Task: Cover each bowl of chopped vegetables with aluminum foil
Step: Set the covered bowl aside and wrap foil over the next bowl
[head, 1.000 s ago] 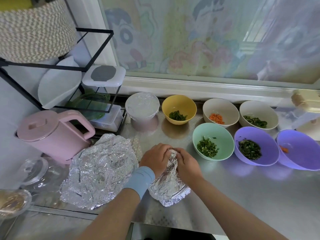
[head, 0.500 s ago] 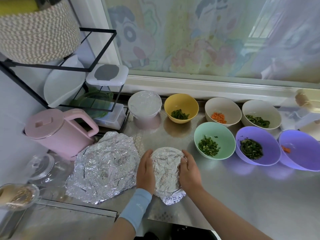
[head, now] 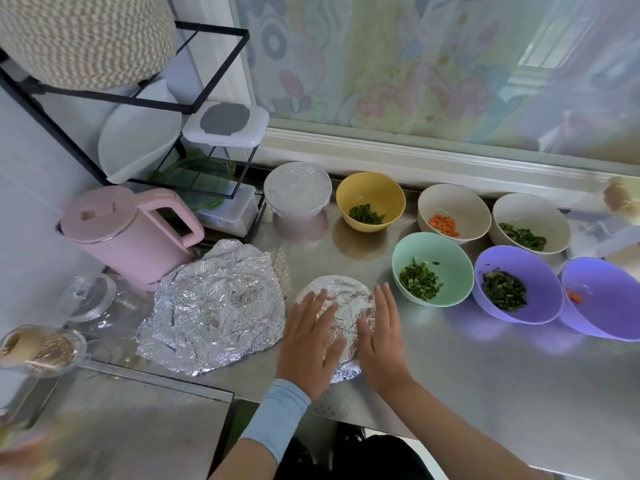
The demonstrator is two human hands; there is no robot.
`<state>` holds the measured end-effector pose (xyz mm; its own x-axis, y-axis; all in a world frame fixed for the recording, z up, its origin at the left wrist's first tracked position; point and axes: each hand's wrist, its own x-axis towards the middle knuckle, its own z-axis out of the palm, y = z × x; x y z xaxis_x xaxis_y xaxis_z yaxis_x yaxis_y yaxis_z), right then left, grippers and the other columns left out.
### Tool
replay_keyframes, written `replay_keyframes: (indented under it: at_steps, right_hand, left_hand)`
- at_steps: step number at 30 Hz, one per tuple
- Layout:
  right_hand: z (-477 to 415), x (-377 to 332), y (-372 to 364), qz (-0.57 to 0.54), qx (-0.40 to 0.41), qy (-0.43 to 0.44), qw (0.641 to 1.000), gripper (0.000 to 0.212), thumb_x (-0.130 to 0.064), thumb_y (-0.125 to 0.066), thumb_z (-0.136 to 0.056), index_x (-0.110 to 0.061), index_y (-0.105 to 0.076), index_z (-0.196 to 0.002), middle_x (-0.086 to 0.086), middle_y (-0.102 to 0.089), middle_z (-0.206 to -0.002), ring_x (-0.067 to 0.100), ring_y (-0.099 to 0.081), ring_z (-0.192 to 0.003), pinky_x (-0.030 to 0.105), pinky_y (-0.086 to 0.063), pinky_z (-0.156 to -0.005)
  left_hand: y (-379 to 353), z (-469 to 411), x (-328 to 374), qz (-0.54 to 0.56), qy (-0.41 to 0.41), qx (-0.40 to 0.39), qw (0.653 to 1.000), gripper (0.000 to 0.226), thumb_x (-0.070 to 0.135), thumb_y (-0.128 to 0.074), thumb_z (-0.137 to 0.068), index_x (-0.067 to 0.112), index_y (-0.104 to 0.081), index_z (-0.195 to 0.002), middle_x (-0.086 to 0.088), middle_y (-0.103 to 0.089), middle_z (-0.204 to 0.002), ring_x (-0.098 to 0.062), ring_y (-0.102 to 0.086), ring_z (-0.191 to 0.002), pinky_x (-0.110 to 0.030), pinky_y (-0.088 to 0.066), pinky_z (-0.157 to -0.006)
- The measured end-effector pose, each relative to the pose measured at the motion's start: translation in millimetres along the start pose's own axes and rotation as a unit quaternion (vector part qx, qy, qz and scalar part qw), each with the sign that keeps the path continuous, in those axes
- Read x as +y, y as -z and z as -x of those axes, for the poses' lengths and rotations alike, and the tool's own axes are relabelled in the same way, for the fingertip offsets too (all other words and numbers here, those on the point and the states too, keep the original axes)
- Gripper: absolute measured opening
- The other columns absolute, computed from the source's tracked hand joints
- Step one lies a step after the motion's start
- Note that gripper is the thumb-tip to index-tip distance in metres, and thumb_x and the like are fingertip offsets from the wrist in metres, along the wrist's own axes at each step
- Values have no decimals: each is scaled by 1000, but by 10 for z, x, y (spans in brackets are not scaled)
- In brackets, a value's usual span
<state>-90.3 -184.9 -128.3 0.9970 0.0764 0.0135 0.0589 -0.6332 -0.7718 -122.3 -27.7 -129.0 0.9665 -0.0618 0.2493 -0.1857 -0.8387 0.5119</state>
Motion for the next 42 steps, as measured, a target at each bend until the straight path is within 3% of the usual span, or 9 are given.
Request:
replay_keyframes:
  at_steps: [8,19,22,25,27,30,36,40,42]
  right_hand:
    - [66,147,116,42,-105,130,985,94,-65,-42,-90,-16,3,-156,2,14,-163,21,8,-151,48,-15,-120]
    - [-23,369,249,171,-159,249,940,104,-67,-50,-84,-6,-4,-155,20,8,-161,39,3,-149,61,-26,-113]
    - [8,295,312,170,-163,208,950,111,-72,-50,-81,-10,3,-156,13,14,-162,32,9,-150,56,-14,-119]
    - [-1,153,311,2,-150,62,987,92,-63,-47,-91,-23,4,-156,-6,11,-163,11,5,-150,40,-9,-122]
    - [-35,77,213,-141,-135,-60,979,73,-51,-43,-98,-27,-3,-155,-13,-3,-162,1,-5,-148,39,-11,-123]
    - [-94,6,38,-197,-93,-149,964,60,-30,-42,-103,-25,-11,-155,-7,-15,-161,6,-14,-147,36,-13,-122]
    - [-180,-19,51,-180,-93,-151,968,48,-25,-43,-100,-28,-30,-147,-7,-42,-144,10,-39,-133,41,-32,-114]
    - [-410,-37,221,-31,-102,-94,990,45,-27,-45,-100,-24,-35,-144,-7,-41,-142,12,-38,-134,33,-32,-112]
    - [-569,-134,251,20,-77,-43,996,40,-27,-44,-101,-23,-41,-141,-7,-46,-139,11,-41,-130,27,-34,-106]
  left_hand:
    - [-63,-2,-188,-130,-124,-112,977,89,75,-44,-87,10,-37,-149,-5,-20,-162,-27,-12,-151,-52,-21,-118]
    - [-40,-17,-280,-244,-167,-198,935,92,72,-35,-91,4,-23,-153,-15,-14,-162,-35,-7,-150,-52,-19,-116]
    - [143,7,-156,-183,-147,-175,956,95,72,-37,-89,9,-12,-156,-9,1,-164,-28,4,-151,-53,-4,-120]
    - [225,15,-14,15,-24,-65,997,74,46,-42,-94,16,-15,-156,0,-6,-165,-21,0,-152,-49,1,-122]
    - [136,-16,31,130,126,24,983,62,40,-35,-98,19,-20,-155,6,-13,-163,-13,-7,-151,-46,-7,-123]
    - [-46,-111,67,232,274,57,932,56,40,-32,-101,25,-24,-154,12,-22,-160,-5,-17,-147,-45,-22,-120]
    - [-81,-108,176,246,305,75,917,49,27,-40,-102,22,-31,-150,4,-34,-154,-11,-29,-142,-47,-27,-117]
    - [161,-304,-38,72,233,80,967,49,37,-32,-97,19,-49,-139,-1,-49,-144,-21,-37,-138,-47,-14,-121]
    - [243,-582,-150,52,173,53,982,41,30,-35,-101,17,-56,-134,-1,-51,-143,-19,-40,-137,-40,-26,-118]
